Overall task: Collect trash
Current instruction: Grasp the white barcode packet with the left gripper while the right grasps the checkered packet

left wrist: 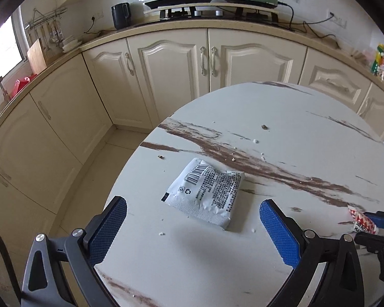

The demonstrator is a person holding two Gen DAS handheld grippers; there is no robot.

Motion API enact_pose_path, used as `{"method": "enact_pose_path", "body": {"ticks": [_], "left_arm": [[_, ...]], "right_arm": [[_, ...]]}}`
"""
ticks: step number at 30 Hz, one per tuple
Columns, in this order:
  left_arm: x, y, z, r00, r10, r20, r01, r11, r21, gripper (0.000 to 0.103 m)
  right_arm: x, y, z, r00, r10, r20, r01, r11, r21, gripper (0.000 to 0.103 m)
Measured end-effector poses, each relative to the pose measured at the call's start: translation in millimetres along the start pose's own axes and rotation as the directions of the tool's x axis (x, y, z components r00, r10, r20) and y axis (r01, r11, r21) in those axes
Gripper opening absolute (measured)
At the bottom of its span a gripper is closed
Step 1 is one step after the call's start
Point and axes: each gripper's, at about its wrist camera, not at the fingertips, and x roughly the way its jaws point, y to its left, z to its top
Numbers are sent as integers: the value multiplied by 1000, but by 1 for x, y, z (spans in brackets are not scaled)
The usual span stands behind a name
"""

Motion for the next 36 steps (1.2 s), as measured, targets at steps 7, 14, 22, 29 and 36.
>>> {"method": "enact_pose_path", "body": {"ticks": [7,14,22,29,36], "left_arm": [[33,-10,15,999,-23,-33,22,999,-38,99],[42,-2,19,996,-85,-26,84,996,-39,65],[30,9,13,989,-147,-6,147,988,-45,8],[22,20,2,978,-209,3,209,976,-65,3],[-11,26,-14,968,-248,24,249,967,-49,3]], "right_arm": [[0,-5,4,999,30,17,-31,999,32,20],[0,-6,5,999,40,18,-41,998,46,21],[1,-7,4,999,40,21,-41,998,52,21],[-1,-7,4,999,34,26,-35,998,58,21],[-14,1,9,998,34,59,-38,997,68,21]]}}
